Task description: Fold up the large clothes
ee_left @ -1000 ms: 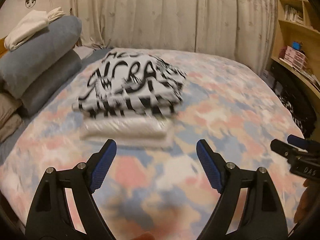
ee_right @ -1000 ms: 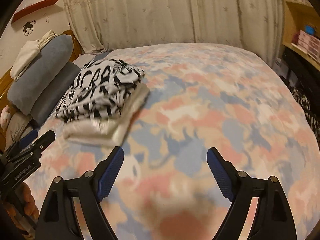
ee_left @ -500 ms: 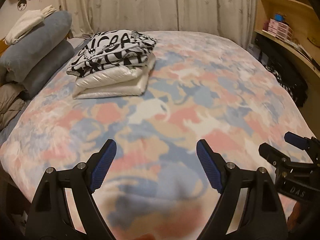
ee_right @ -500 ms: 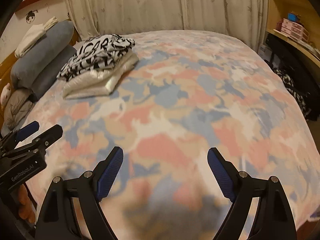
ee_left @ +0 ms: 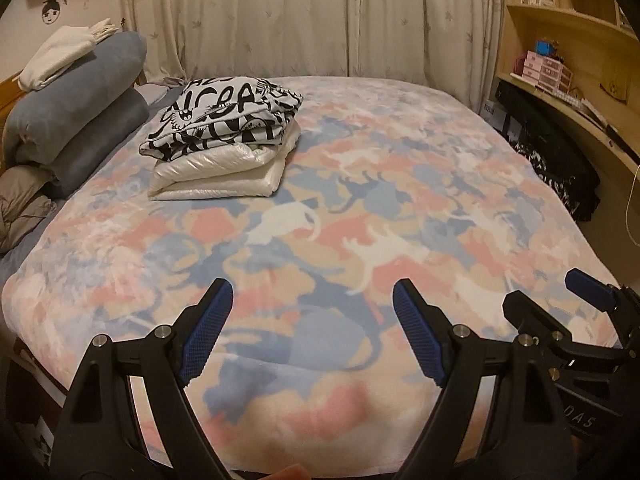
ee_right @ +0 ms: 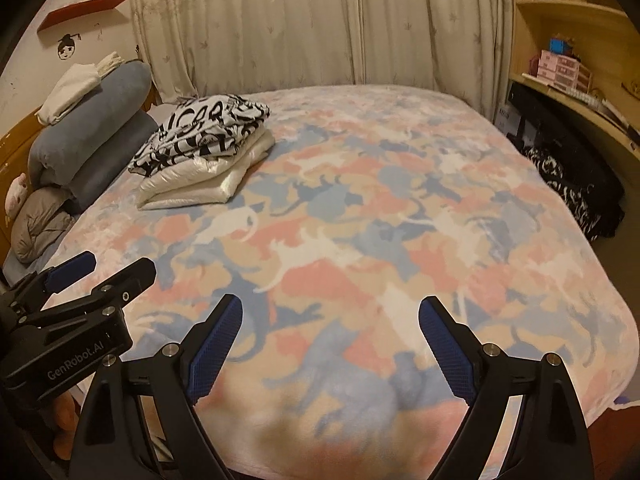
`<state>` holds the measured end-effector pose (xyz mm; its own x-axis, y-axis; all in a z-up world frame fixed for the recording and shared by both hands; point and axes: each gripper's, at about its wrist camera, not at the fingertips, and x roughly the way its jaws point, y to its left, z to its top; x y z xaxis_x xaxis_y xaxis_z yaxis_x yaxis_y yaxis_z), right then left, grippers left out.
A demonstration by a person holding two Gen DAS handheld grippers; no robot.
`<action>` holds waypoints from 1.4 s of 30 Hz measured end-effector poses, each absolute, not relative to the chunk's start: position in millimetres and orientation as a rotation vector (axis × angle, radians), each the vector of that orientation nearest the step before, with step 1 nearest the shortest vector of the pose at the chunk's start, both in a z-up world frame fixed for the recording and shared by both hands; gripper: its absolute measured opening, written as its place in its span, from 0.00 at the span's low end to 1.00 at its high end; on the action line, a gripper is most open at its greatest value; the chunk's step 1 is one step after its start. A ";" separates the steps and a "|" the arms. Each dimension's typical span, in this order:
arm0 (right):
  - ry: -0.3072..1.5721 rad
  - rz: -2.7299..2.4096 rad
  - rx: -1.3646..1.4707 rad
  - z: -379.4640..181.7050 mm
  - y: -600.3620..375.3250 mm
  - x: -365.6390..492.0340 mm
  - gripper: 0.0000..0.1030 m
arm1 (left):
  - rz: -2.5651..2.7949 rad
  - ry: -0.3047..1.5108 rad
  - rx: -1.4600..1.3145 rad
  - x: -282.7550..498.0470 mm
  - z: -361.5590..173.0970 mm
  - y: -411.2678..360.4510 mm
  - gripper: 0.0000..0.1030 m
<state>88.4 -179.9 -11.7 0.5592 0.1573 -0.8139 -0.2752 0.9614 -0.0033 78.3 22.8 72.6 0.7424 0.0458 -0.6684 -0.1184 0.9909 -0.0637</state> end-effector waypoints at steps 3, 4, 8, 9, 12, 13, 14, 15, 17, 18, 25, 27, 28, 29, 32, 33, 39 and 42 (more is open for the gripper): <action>0.919 0.261 -0.126 2.8 -178.1 86.3 0.89 | 0.090 0.722 -0.117 74.2 79.7 24.7 0.79; 0.910 0.259 -0.125 7.4 -177.6 83.0 0.89 | 0.089 0.719 -0.119 72.0 82.2 24.9 0.79; 0.896 0.256 -0.122 19.3 -178.2 84.8 0.90 | 0.082 0.707 -0.127 66.4 87.3 23.1 0.79; 0.896 0.254 -0.123 21.0 -179.4 85.5 0.90 | 0.080 0.707 -0.128 64.8 88.2 22.8 0.79; 0.896 0.254 -0.120 22.1 -179.8 84.9 0.91 | 0.079 0.702 -0.127 60.9 89.7 21.2 0.79; 0.895 0.254 -0.120 21.8 -180.0 84.9 0.91 | 0.082 0.701 -0.126 60.4 90.2 20.5 0.79; 0.894 0.256 -0.122 21.7 -180.8 85.0 0.91 | 0.079 0.703 -0.129 60.0 89.9 21.3 0.79; 0.896 0.255 -0.123 22.4 -180.5 84.5 0.91 | 0.079 0.704 -0.128 60.4 89.8 20.9 0.79; 0.899 0.255 -0.119 22.2 -181.8 84.3 0.91 | 0.078 0.706 -0.130 59.3 90.2 21.5 0.79; 0.901 0.253 -0.118 23.4 -181.3 83.4 0.91 | 0.080 0.706 -0.131 59.4 89.9 21.0 0.79; 0.902 0.248 -0.116 25.1 -181.2 81.7 0.91 | 0.085 0.709 -0.133 56.1 91.7 23.3 0.79; 0.904 0.250 -0.114 24.6 -182.1 81.9 0.91 | 0.086 0.709 -0.131 56.9 91.3 22.4 0.79; 0.905 0.250 -0.113 24.4 -182.2 82.1 0.91 | 0.087 0.708 -0.132 55.4 92.1 23.7 0.79; 0.906 0.250 -0.111 25.9 -181.5 80.9 0.91 | 0.086 0.709 -0.132 55.7 92.0 23.9 0.79; 0.905 0.250 -0.115 24.2 -182.4 81.9 0.91 | 0.091 0.709 -0.130 54.4 91.8 23.6 0.78; 0.904 0.250 -0.115 24.9 -182.2 81.2 0.91 | 0.090 0.709 -0.131 54.2 91.8 24.2 0.78; 0.908 0.249 -0.113 24.3 -182.9 81.1 0.91 | 0.094 0.712 -0.130 54.5 90.7 23.4 0.79; 0.913 0.246 -0.109 21.8 -182.8 81.0 0.91 | 0.097 0.716 -0.131 52.6 90.3 26.1 0.78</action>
